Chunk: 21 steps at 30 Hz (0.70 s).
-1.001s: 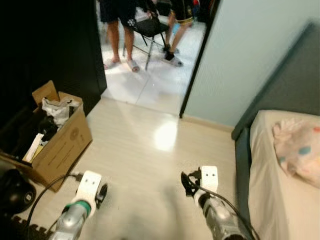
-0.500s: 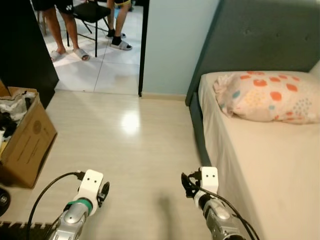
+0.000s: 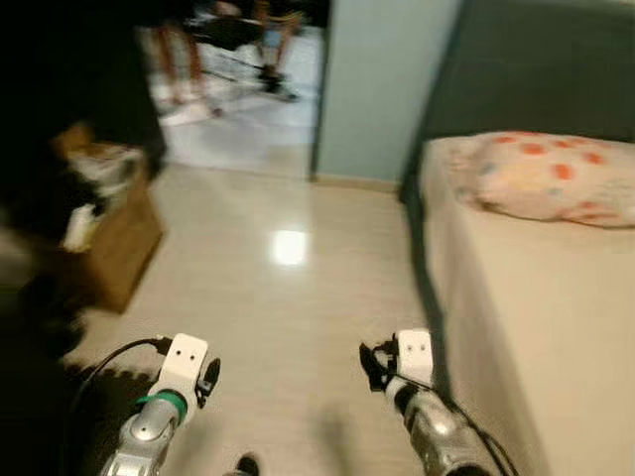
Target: Clean up the room
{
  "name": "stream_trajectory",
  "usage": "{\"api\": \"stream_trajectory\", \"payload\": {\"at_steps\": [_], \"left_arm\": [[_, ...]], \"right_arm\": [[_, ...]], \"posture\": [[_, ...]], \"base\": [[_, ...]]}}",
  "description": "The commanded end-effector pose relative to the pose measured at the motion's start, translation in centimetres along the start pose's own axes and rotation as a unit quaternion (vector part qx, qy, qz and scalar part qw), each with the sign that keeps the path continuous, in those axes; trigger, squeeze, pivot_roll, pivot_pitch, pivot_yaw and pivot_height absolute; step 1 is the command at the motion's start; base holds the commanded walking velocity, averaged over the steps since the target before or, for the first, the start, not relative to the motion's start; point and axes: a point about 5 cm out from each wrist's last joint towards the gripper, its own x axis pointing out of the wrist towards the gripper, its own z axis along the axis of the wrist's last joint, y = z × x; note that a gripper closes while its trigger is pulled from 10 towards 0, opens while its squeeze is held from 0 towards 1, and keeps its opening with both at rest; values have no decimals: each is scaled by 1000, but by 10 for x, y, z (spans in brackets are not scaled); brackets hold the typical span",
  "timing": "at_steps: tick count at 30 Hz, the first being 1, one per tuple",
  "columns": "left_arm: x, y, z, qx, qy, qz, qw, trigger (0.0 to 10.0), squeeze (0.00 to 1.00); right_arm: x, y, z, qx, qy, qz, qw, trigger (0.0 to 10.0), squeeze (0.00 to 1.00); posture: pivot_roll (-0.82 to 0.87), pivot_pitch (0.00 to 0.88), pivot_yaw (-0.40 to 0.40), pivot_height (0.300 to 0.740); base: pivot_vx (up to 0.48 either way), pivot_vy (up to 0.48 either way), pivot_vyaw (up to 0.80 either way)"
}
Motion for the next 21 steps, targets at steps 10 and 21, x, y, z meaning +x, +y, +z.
{"api": "stream_trajectory", "payload": {"at_steps": [10, 21], "left_arm": [[6, -6, 9, 0, -6, -8, 1000, 10000, 0], [7, -7, 9, -2, -5, -9, 1000, 10000, 0]], "right_arm": [[-2, -10, -3, 11, 9, -15, 1000, 10000, 0], [-2, -10, -2, 11, 8, -14, 1000, 10000, 0]], "posture": [[91, 0, -7, 740], [93, 0, -9, 740]], "base": [[0, 0, -359], [0, 0, -777]]}}
